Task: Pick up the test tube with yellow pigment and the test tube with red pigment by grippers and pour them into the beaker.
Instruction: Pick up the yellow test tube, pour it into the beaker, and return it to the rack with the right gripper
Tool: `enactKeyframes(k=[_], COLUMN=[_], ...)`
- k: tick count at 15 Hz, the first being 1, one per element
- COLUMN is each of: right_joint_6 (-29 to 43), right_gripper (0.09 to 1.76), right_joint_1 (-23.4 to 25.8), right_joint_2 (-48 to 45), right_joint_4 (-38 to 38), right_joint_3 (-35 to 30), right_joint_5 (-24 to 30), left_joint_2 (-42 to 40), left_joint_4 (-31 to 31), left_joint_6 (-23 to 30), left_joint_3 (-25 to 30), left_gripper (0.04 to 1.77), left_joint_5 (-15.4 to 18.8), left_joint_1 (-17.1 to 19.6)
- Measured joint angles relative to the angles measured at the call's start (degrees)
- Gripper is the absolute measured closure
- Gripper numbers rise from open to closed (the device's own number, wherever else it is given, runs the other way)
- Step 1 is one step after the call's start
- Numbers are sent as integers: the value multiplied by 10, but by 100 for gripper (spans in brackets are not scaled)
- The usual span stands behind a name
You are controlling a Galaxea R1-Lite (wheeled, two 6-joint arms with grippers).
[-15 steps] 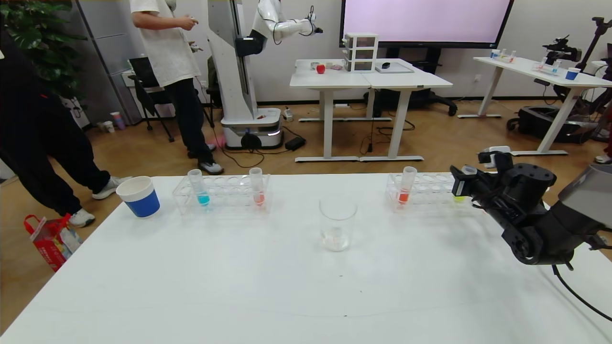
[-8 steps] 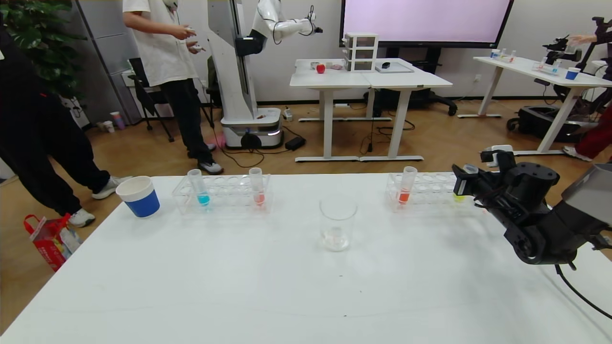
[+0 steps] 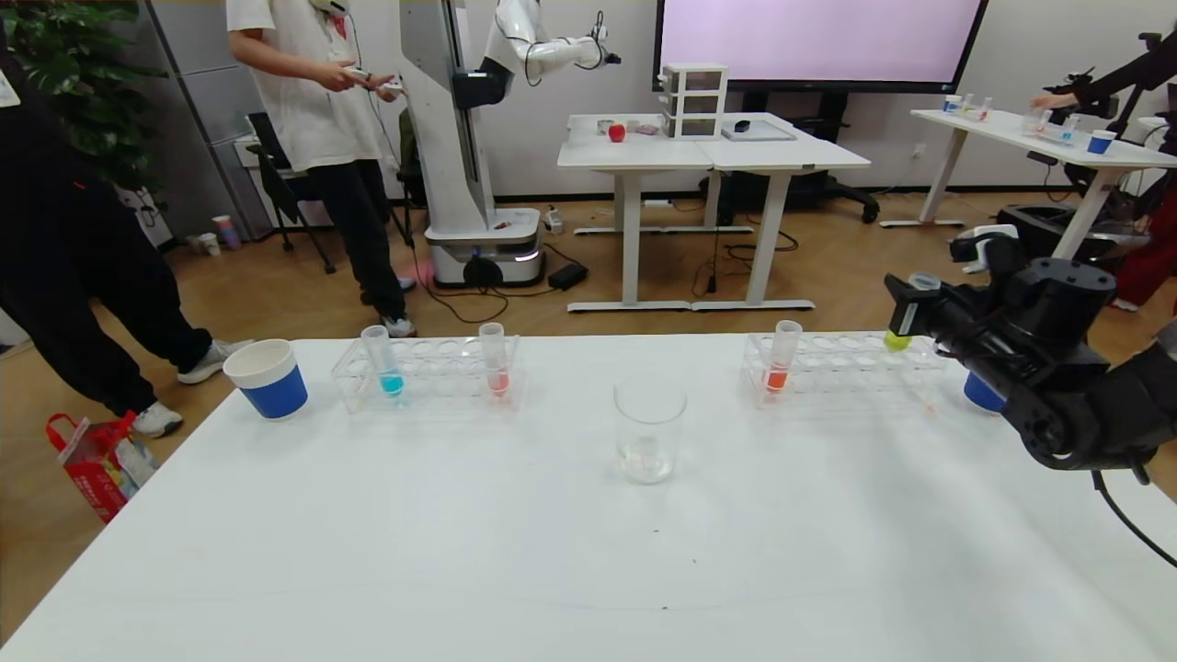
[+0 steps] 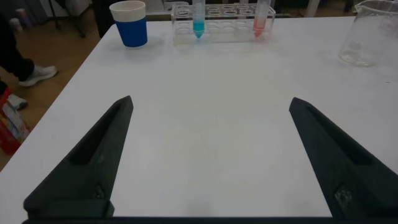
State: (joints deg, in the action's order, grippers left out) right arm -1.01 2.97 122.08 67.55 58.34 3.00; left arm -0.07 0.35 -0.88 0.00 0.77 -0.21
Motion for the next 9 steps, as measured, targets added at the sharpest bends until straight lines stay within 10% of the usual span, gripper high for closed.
enactKeyframes(k=[9], right_joint_6=[0], right_gripper=[133], right_joint_1=[-63], right_joint_2=[-18], right_joint_4=[-82], right_joint_3=[121], right_joint_5=[93], left_joint_2=[0], left_joint_4=[0], left_joint_6=[0], left_joint_3=[0], left_gripper=[6], left_joint_5=[0], left_joint_1=[0])
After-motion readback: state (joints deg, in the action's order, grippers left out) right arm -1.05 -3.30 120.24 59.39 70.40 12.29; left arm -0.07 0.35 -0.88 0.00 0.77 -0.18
